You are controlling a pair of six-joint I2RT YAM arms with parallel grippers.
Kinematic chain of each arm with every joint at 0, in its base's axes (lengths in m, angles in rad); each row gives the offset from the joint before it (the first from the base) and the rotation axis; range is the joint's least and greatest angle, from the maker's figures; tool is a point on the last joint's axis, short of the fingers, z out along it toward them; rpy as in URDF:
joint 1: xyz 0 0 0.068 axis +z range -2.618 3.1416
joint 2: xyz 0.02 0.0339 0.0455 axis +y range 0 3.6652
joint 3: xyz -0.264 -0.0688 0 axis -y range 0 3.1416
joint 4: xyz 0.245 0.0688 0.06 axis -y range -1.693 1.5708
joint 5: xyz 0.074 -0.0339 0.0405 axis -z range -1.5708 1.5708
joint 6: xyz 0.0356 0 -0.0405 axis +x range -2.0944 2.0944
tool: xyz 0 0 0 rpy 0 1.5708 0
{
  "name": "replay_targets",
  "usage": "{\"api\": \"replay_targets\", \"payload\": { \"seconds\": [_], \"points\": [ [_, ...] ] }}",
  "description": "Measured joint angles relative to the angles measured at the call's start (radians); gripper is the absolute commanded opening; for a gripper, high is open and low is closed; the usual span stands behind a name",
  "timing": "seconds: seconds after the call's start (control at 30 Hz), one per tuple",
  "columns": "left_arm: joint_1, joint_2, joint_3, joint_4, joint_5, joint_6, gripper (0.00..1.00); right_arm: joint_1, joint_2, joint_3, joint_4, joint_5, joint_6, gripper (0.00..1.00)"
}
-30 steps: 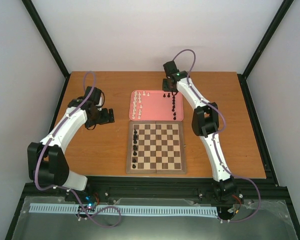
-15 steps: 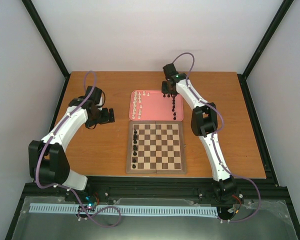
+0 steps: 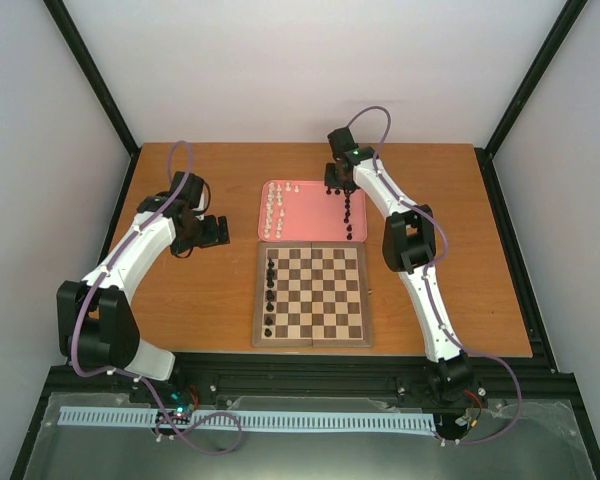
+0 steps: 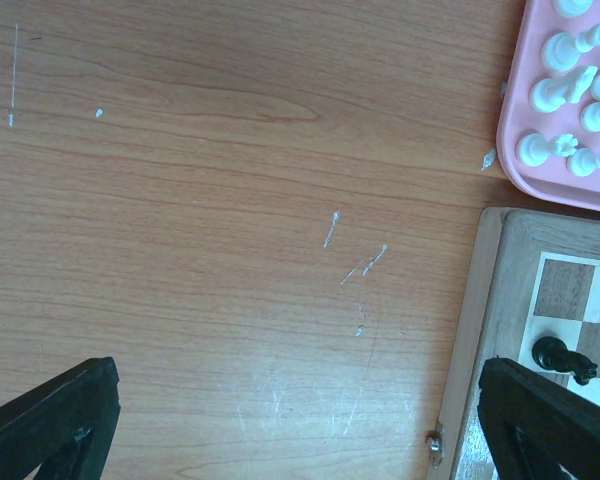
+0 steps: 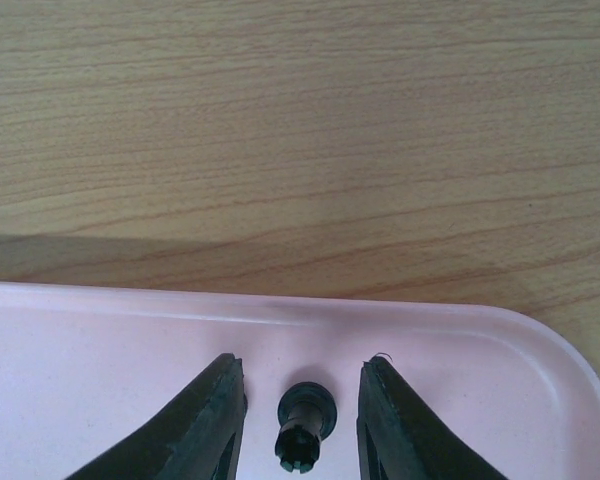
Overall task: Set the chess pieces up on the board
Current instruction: Pick up the chess piece from the storage box.
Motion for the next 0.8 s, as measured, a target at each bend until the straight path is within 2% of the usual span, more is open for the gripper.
{"api": "replay_targets", "payload": {
  "seconds": [0.8],
  "points": [
    [0.0, 0.016, 0.01, 0.001, 0.0, -0.002, 1.0, -0.013, 0.041, 0.034, 0.0, -0.023, 0.0, 0.28]
  ]
}}
